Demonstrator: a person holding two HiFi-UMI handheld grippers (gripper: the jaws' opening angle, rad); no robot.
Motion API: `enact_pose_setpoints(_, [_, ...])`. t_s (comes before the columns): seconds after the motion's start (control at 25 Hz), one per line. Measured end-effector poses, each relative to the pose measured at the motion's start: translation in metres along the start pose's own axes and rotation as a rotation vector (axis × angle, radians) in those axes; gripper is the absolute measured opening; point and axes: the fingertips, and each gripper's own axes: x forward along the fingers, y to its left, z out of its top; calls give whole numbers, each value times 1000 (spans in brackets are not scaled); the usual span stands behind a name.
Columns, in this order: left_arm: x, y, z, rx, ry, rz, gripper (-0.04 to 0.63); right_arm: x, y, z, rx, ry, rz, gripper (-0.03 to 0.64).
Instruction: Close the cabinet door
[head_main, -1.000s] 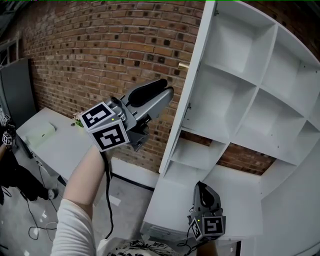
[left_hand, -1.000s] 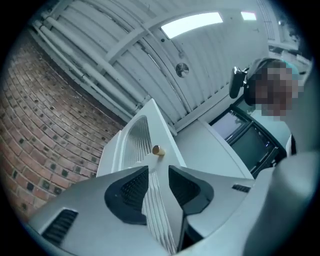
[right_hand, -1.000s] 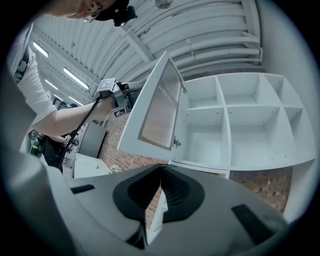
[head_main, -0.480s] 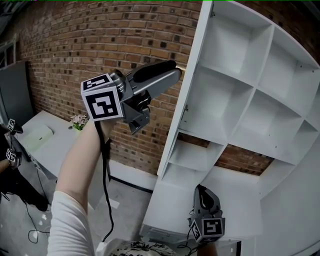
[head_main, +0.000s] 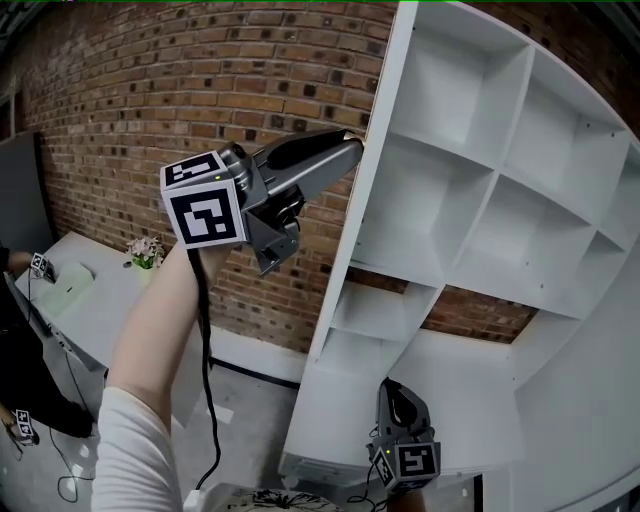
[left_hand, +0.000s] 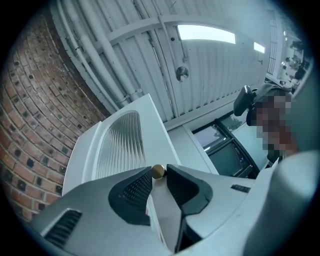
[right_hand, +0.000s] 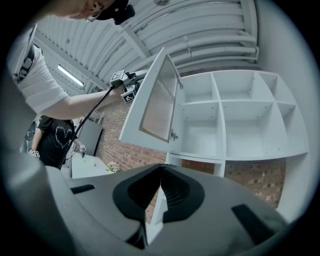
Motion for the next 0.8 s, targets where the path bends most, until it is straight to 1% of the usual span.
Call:
enact_pose_setpoints(0.12, [1,-2,-2,16,-3,-6,104,-1,-1,-8,23,14,-38,8])
enact_pose_setpoints(0.24, [4,-5,-1,54,9,12,103,-3,0,-14,31,27,-68,8])
enact_pose_setpoints(0.44, [21,-11,-6,100,42,41,103,-5,1,-29,41,55,-82,8])
enact_pose_setpoints(0.52, [29,-15,-10,139,60,43,101,-5,0,-31,38,50,-85,8])
enact_pose_setpoints(0.64, [40,-22,-19,224,89,53,101,-7,-10,-34,33,51,-91,8])
enact_pose_setpoints(0.8, [59,-29,-27,269,96,67,101,-8,-32,-43,29,64,-83,8])
